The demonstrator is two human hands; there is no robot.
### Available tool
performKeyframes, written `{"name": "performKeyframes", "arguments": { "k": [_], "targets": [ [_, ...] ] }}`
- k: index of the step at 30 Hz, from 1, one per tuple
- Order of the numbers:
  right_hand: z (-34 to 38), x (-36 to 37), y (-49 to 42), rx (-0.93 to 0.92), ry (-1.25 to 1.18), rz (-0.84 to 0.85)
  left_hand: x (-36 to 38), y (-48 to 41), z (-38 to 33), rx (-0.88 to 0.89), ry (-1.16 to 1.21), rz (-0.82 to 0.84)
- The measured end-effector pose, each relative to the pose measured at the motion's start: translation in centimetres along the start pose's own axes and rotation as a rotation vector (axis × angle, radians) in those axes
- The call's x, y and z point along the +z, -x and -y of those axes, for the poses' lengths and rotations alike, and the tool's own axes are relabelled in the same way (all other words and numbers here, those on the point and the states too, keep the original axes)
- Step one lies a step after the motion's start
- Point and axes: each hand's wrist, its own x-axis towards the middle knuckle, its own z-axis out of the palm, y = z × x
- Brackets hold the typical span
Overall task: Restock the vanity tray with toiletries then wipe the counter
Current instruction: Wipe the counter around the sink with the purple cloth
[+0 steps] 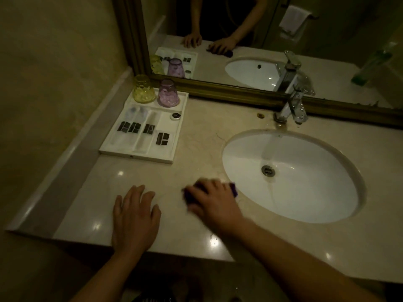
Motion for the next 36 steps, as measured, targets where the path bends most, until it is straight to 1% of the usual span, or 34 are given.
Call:
{"name": "performKeyframes", "arguments": {
  "k": [2,5,7,8,9,12,14,16,18,20,21,22,24,26,27,28,30,32,33,36],
  "targets": [
    [-1.9,0.1,-5.6,0.123,0.027,-0.002,-0.2,0.0,0.1,-0.007,0.015,-0.009],
    [-5.1,0.4,-12.6,0.259,0.050,0.048,-0.2,-0.2,0.0,-0.026,0.041,-0.001],
    [-6.3,0.5,-15.6,0.388,0.038,0.068,-0.1,-0.2,0.0,-0.032,0.065,-0.014],
    [-6.2,0.6,-16.4,0.431,0.033,0.069,-0.2,-0.1,0.0,-0.030,0.071,-0.021],
    [-5.6,0.7,-16.5,0.437,0.023,0.063,-0.2,-0.1,-0.1,-0.029,0.078,-0.026],
    [-1.3,0.8,-12.5,0.298,-0.033,0.007,-0.5,-0.1,-0.1,-0.032,0.095,-0.023],
    [2.9,1.2,-7.0,0.184,-0.077,-0.024,-0.9,0.0,-0.3,-0.045,0.112,-0.017],
    [6.6,1.6,-1.0,0.028,-0.140,-0.023,-1.1,0.2,-0.4,-0.071,0.155,-0.029],
    [8.0,2.2,3.7,-0.147,-0.162,-0.014,-1.3,0.4,-0.4,-0.083,0.188,-0.044],
    [6.5,2.2,4.3,-0.272,-0.117,0.022,-1.3,0.6,-0.4,-0.076,0.192,-0.043],
    [5.3,1.9,3.1,-0.271,-0.085,0.028,-1.3,0.5,-0.4,-0.072,0.191,-0.043],
    [4.0,1.6,1.3,-0.211,-0.058,0.024,-1.3,0.5,-0.4,-0.070,0.190,-0.047],
    [0.8,0.9,-3.9,0.032,-0.010,-0.025,-1.1,0.5,-0.4,-0.067,0.181,-0.053],
    [-3.1,0.3,-8.7,0.274,-0.001,-0.007,-1.0,0.5,-0.3,-0.060,0.157,-0.052],
    [-4.8,0.1,-10.3,0.345,-0.008,0.008,-1.0,0.4,-0.2,-0.055,0.146,-0.054],
    [-6.0,0.0,-11.3,0.377,-0.011,0.026,-1.0,0.4,-0.2,-0.052,0.137,-0.053],
    [-6.6,-0.1,-11.1,0.356,0.005,0.035,-0.9,0.4,-0.2,-0.048,0.114,-0.035],
    [-5.2,0.0,-7.7,0.255,0.014,-0.012,-0.8,0.4,-0.2,-0.040,0.096,-0.039],
    [-4.3,-0.1,-5.1,0.214,0.005,-0.032,-0.8,0.3,-0.2,-0.033,0.091,-0.041],
    [-2.8,-0.6,5.4,0.129,-0.043,-0.015,-0.6,0.2,-0.1,-0.039,0.078,-0.032]
  ]
}}
